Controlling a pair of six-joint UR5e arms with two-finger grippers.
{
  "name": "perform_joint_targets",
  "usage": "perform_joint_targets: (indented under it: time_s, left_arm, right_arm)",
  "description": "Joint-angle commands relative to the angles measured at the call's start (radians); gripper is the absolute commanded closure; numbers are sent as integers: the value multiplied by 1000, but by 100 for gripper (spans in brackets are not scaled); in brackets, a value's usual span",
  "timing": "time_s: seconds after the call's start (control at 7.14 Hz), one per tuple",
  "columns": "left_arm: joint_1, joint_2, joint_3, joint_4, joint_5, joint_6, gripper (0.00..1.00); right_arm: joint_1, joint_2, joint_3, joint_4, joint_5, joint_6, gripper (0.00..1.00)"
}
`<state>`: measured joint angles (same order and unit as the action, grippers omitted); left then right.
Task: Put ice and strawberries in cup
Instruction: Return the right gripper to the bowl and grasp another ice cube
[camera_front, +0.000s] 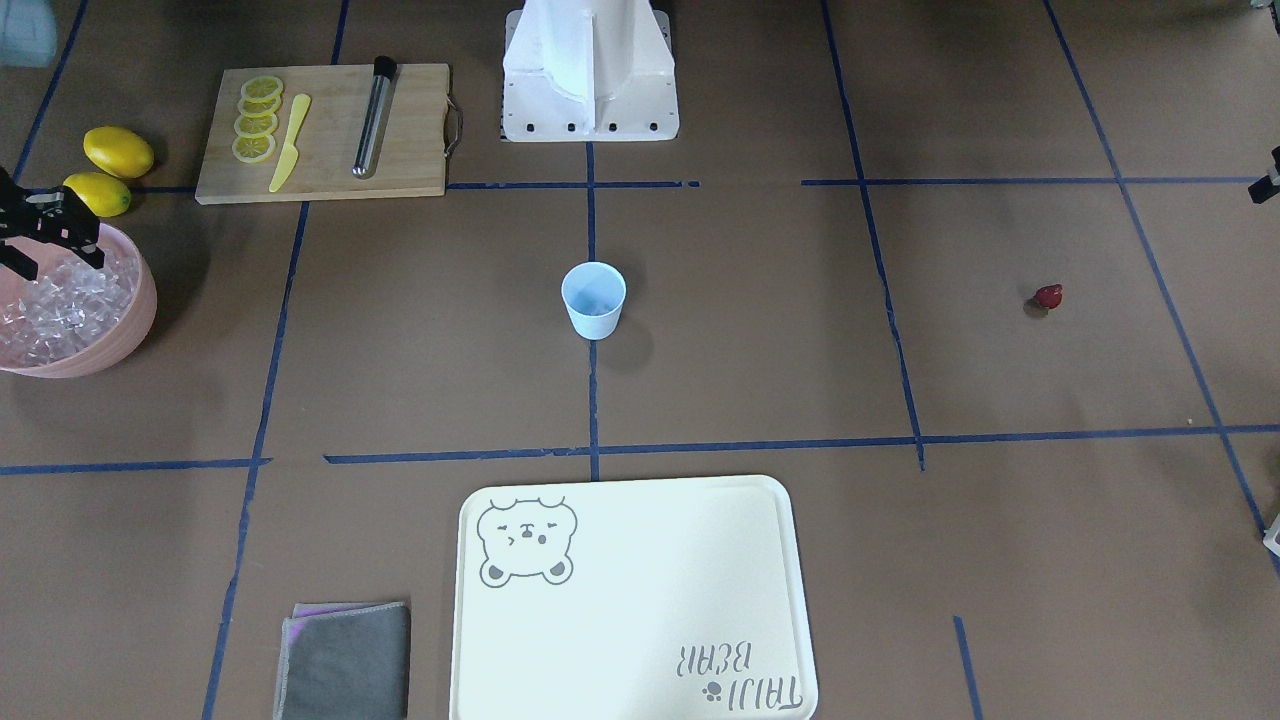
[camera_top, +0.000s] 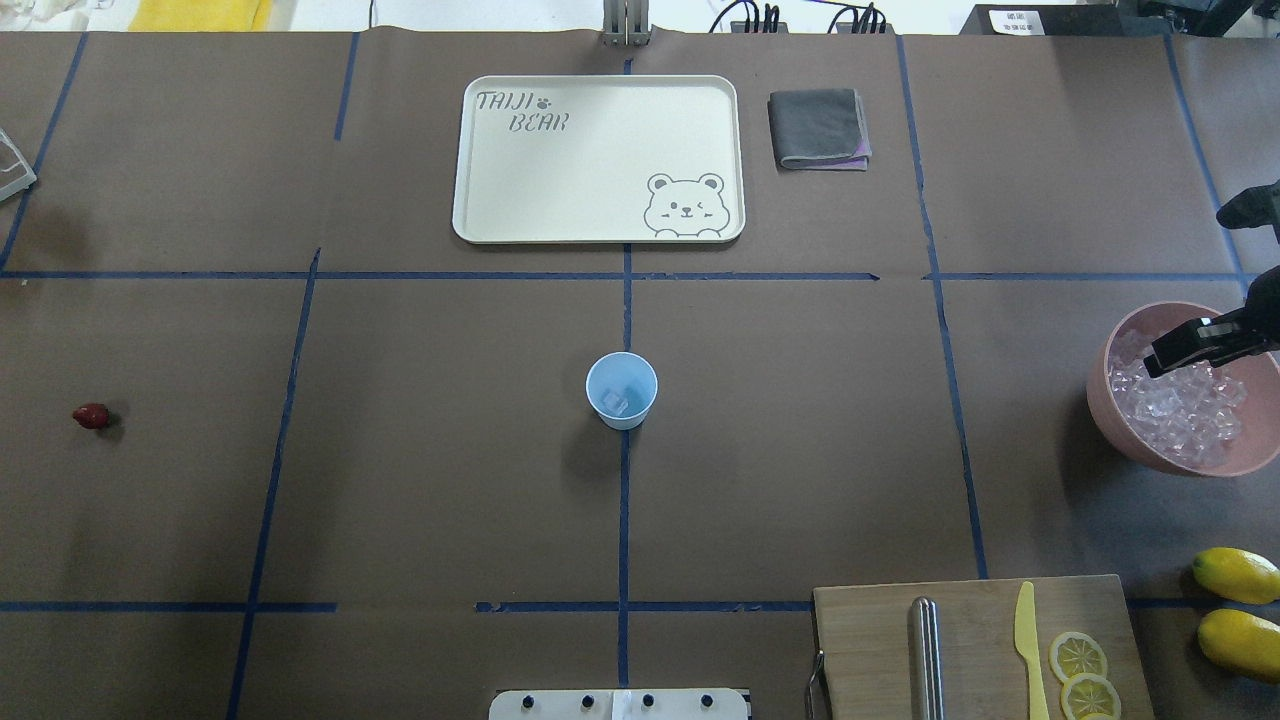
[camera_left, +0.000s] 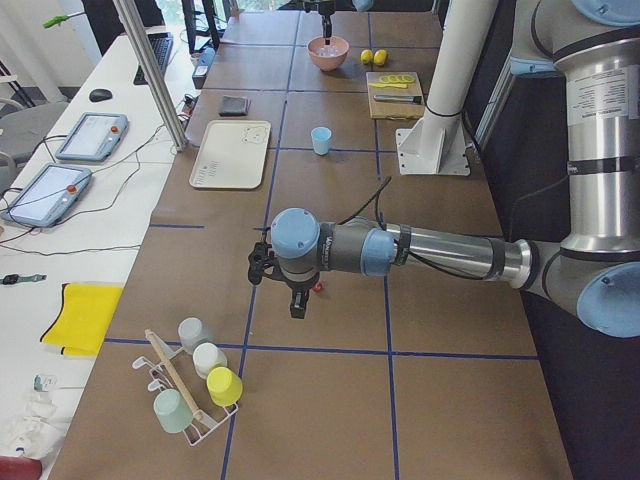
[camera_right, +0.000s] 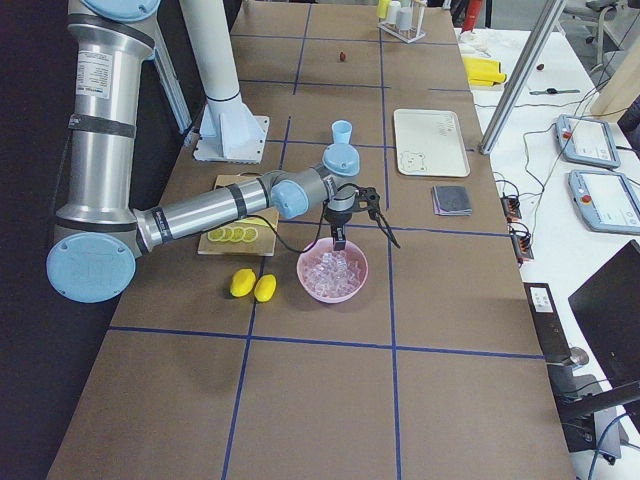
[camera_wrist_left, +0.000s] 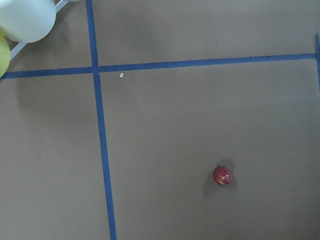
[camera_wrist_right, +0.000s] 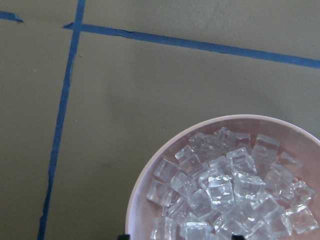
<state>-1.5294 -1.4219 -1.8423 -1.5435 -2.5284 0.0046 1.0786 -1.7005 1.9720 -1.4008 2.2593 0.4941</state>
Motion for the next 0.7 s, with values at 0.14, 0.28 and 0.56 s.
perform_joint_targets:
  time_s: [0.14, 0.28, 0.56]
  left_arm:
    - [0, 9, -8, -1, 0, 0, 0]
    - [0, 11, -9, -1, 0, 0, 0]
    - [0, 11, -9, -1, -1, 0, 0]
  right_arm:
    - [-2, 13, -71, 2, 12, 29, 23]
    - [-2, 16, -79, 2, 17, 31, 23]
    - [-26, 16, -87, 0, 48, 32, 23]
